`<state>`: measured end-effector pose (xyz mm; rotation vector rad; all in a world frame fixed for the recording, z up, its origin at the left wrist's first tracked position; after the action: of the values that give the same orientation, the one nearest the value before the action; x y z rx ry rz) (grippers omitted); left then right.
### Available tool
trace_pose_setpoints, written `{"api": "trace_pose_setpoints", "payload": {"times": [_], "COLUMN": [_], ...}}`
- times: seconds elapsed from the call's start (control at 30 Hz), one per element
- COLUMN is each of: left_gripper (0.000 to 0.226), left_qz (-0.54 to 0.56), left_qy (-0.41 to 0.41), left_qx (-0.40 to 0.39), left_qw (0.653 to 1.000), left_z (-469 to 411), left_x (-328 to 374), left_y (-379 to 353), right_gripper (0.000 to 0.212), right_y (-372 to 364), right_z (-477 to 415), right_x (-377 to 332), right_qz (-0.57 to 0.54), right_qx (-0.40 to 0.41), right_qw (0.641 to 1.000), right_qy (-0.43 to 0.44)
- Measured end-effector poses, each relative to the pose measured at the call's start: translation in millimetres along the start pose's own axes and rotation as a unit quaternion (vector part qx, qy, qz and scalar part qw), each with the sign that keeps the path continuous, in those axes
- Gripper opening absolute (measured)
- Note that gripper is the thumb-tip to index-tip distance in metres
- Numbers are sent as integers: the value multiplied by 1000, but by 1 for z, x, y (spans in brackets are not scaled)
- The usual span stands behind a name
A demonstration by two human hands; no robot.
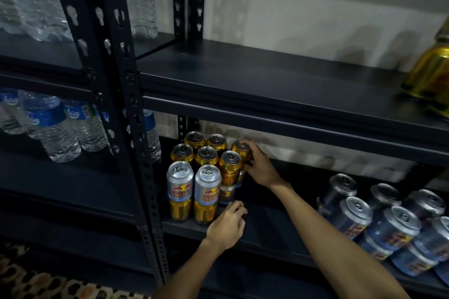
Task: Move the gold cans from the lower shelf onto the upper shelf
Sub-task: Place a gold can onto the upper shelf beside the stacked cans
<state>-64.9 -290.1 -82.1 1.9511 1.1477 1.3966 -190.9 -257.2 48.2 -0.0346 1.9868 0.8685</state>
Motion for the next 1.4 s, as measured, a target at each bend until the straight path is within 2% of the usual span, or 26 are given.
{"api": "trace_pose_setpoints", "payload": {"times": [0.23,0.63,0.83,0.9,1.0,1.17,1.27,1.33,1.4], "left_gripper": [30,26,27,25,26,28,25,20,18], "left_qz": [1,-24,-3,27,93,132,122,123,114], "left_qy": [-7,-17,-31,-37,-99,-257,-306,-293,-244], "left_qx": [21,13,-3,38,180,410,470,462,417], "left_qw": [1000,999,1000,998,974,865,819,828,868], "left_z": [0,-1,-3,-3,1,9,-1,-27,-63], "left_x": [1,10,21,37,90,209,262,278,283], "left_y": [2,5,11,29,97,244,314,344,361], "right_gripper": [73,70,74,72,71,71,72,72,70], "right_y": [32,101,126,134,150,201,230,246,257], "right_z": [8,70,112,133,169,198,193,180,160], "right_x": [5,6,-26,-46,-99,-218,-269,-287,-293], "right_qz": [-21,49,85,88,88,36,24,29,36], "right_qx": [86,170,192,189,190,246,278,293,310], "right_qw": [996,983,978,978,975,947,929,926,926], "right_qy": [-27,-48,2,16,74,203,242,237,213]}}
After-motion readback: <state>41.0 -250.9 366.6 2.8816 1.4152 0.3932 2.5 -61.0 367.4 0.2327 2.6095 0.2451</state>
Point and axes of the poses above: each hand's wrist, its own z-axis away from the middle knuckle, its own y-axis out of the back of the hand, x = y × z, the point moved 8 cm from there along -z, towards the middle knuckle, and after that the axes turned 7 degrees about x, right-handed, at the moved point
